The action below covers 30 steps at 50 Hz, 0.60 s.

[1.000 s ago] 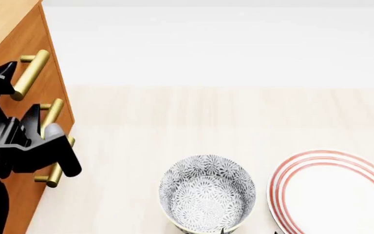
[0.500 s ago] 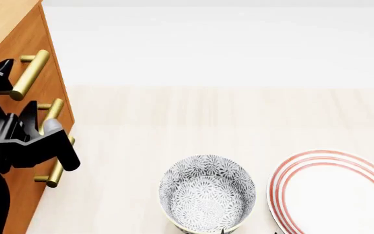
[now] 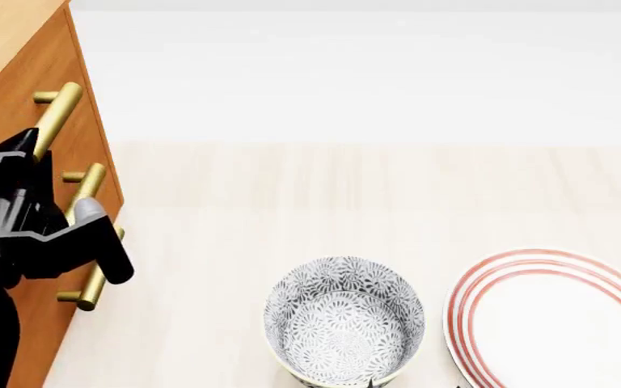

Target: Open the top drawer of the cabinet.

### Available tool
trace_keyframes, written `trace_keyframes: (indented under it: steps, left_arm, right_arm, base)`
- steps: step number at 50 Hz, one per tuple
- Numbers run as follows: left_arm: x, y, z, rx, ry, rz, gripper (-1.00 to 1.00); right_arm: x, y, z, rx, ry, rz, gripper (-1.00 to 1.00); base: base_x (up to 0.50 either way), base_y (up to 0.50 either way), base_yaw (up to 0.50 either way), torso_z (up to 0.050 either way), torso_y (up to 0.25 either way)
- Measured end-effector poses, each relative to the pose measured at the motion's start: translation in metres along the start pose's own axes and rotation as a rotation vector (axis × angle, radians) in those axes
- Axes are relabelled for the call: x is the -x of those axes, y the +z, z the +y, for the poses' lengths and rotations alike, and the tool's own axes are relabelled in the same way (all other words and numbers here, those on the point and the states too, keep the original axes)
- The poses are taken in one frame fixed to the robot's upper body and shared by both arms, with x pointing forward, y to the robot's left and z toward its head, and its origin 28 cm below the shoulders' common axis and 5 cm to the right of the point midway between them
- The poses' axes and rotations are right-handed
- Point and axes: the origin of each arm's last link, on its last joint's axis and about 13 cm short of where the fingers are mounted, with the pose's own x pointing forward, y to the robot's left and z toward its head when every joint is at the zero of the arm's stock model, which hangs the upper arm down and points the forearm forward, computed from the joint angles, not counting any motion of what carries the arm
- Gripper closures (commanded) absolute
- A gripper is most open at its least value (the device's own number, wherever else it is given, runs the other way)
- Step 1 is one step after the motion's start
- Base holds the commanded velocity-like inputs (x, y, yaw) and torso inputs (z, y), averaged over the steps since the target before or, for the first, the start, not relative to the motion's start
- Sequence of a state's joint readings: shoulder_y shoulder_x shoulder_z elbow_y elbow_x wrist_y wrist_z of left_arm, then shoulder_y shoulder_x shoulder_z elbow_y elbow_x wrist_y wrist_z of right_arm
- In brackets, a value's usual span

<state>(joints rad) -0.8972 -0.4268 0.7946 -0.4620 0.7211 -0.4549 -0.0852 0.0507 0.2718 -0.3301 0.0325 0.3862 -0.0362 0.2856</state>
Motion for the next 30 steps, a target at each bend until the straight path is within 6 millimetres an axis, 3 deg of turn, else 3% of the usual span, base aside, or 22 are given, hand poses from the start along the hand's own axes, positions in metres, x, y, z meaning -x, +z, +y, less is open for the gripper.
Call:
trace_keyframes:
  steps: [14,30]
  left_arm:
    - [0.000,0.004,0.002,-0.009,-0.001,-0.016,1.00]
    - [-0.001,0.029,0.003,-0.021,-0.010,-0.101,1.00]
  right_arm:
    - [0.001,-0.001,0.000,0.000,0.003,0.007,-1.00]
    - [0.001,-0.001,0.000,-0.004,0.010,0.011,-1.00]
  base:
    - [0.00,0.00,0.00,0.000,0.001]
    - [0.00,0.00,0.00,0.000,0.001]
